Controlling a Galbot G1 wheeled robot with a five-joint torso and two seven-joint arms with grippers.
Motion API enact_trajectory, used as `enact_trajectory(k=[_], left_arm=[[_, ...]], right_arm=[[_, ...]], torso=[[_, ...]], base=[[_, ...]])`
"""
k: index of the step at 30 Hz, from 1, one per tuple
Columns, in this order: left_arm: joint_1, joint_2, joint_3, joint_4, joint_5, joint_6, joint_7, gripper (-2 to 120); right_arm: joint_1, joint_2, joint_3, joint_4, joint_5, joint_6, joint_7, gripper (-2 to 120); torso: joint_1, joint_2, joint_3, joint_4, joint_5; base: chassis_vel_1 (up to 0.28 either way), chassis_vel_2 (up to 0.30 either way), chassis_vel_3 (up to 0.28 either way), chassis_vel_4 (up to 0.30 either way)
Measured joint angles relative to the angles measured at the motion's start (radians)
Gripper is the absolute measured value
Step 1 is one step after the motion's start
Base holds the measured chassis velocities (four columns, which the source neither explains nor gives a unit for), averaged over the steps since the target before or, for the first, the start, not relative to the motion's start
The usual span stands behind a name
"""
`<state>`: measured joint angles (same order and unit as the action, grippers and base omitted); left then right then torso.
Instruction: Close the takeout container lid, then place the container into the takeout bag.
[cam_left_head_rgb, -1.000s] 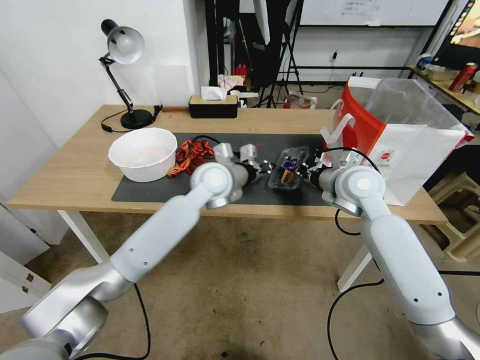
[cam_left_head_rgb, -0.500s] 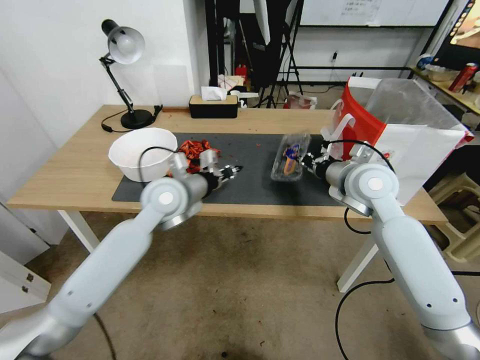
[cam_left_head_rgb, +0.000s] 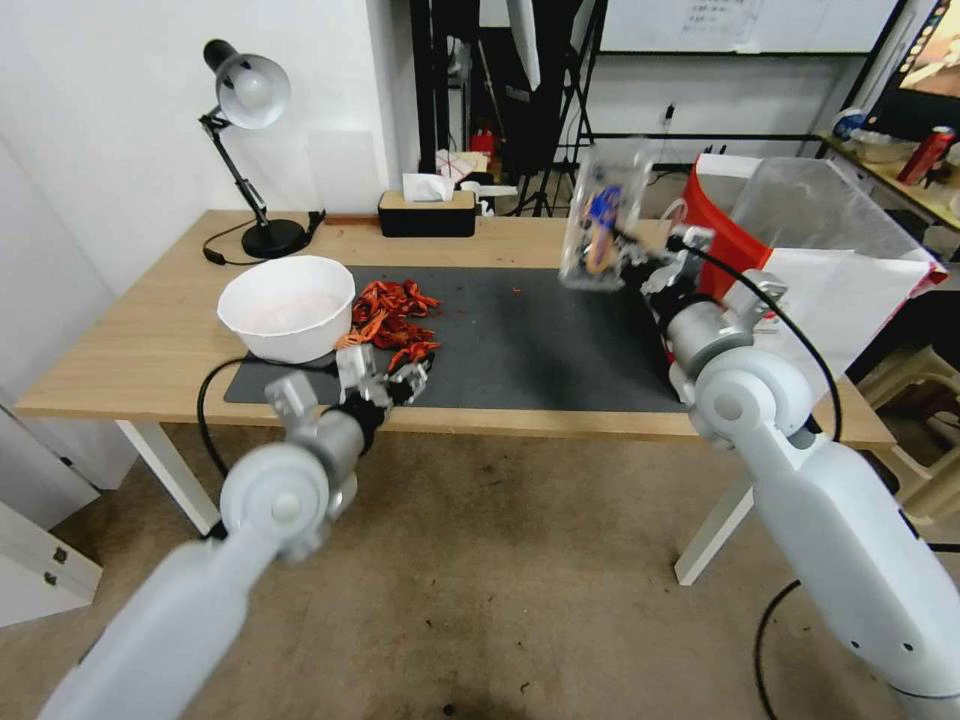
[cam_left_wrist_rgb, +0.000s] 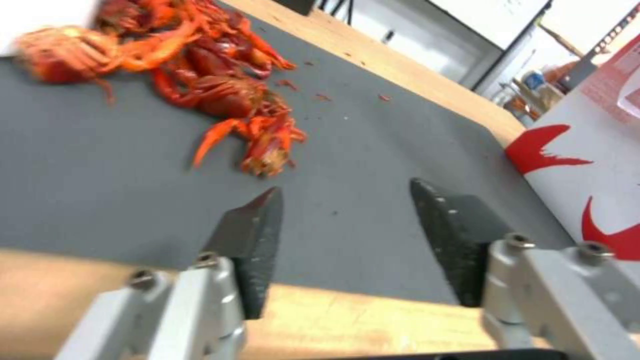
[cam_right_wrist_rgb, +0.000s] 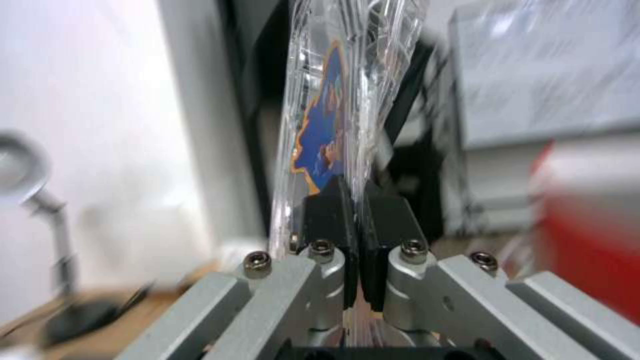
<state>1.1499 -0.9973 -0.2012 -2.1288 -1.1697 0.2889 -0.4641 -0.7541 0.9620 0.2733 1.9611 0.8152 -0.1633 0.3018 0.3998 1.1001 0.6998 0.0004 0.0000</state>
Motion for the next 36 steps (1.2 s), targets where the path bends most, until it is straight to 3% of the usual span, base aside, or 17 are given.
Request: enact_trajectory(k=[5, 9, 10, 12, 13, 14, 15, 16, 18, 20, 30, 36], left_arm=[[0.074, -0.011, -0.044, -0.034, 0.048, -0.032, 0.032, 71], [0.122, -0.019, -0.075, -0.038, 0.170, -0.080, 0.072, 84], [0.149, -0.022, -0.088, -0.022, 0.309, -0.121, 0.108, 90], [0.159, -0.024, -0.092, -0.014, 0.366, -0.139, 0.121, 93], [0.195, -0.032, -0.110, 0.009, 0.528, -0.195, 0.153, 99], [0.214, -0.037, -0.119, 0.020, 0.601, -0.225, 0.164, 99], [0.214, -0.037, -0.119, 0.020, 0.601, -0.225, 0.164, 99], [0.245, -0.043, -0.138, 0.035, 0.691, -0.270, 0.175, 100], [0.252, -0.044, -0.142, 0.038, 0.710, -0.278, 0.176, 100], [0.312, -0.064, -0.178, 0.044, 0.799, -0.314, 0.186, 100], [0.372, -0.093, -0.188, 0.052, 0.822, -0.341, 0.226, 100], [0.383, -0.102, -0.153, 0.080, 0.819, -0.376, 0.250, 100]], right_arm=[[0.015, -0.061, 0.047, 0.013, -0.053, 0.063, 0.045, 0], [0.040, -0.102, 0.079, 0.005, -0.118, 0.072, 0.119, 0], [0.046, -0.117, 0.089, -0.003, -0.171, 0.047, 0.170, 0], [0.047, -0.123, 0.093, -0.006, -0.191, 0.036, 0.190, 0], [0.047, -0.135, 0.103, -0.009, -0.221, 0.009, 0.232, 0], [0.045, -0.140, 0.109, -0.010, -0.228, -0.004, 0.251, 0], [0.045, -0.140, 0.109, -0.010, -0.228, -0.004, 0.251, 0], [0.041, -0.149, 0.120, -0.014, -0.233, -0.018, 0.273, 0], [0.039, -0.151, 0.124, -0.016, -0.234, -0.020, 0.279, 0], [0.029, -0.161, 0.150, -0.026, -0.223, -0.041, 0.305, 0], [-0.065, -0.168, 0.227, -0.009, -0.149, -0.072, 0.322, 0], [-0.178, -0.178, 0.309, 0.019, -0.123, -0.075, 0.317, 0]], torso=[[0.000, 0.000, 0.000, -0.0008, 0.0003], [0.000, 0.000, 0.000, -0.0004, -0.0001], [0.000, 0.000, 0.000, -0.0004, 0.0001], [0.000, 0.000, 0.000, -0.0004, 0.0001], [0.000, 0.000, 0.000, -0.0006, 0.0002], [0.000, 0.000, 0.000, -0.0005, 0.0000], [0.000, 0.000, 0.000, -0.0005, 0.0000], [0.000, 0.000, 0.000, -0.0003, 0.0000], [0.000, 0.000, 0.000, -0.0004, 0.0002], [0.000, 0.000, 0.000, -0.0003, 0.0000], [0.000, 0.000, 0.000, -0.0005, 0.0000], [0.000, 0.000, 0.000, -0.0009, -0.0001]], base=[[0.000, 0.000, 0.000, 0.000], [0.000, 0.000, 0.000, 0.000], [0.000, 0.000, 0.000, 0.000], [0.000, 0.000, 0.000, 0.000], [0.000, 0.000, 0.000, 0.000], [0.000, 0.000, 0.000, 0.000], [0.000, 0.000, 0.000, 0.000], [0.000, 0.000, 0.000, 0.000], [0.000, 0.000, 0.000, 0.000], [0.000, 0.000, 0.000, 0.000], [0.000, 0.000, 0.000, 0.000], [0.000, 0.000, 0.000, 0.000]])
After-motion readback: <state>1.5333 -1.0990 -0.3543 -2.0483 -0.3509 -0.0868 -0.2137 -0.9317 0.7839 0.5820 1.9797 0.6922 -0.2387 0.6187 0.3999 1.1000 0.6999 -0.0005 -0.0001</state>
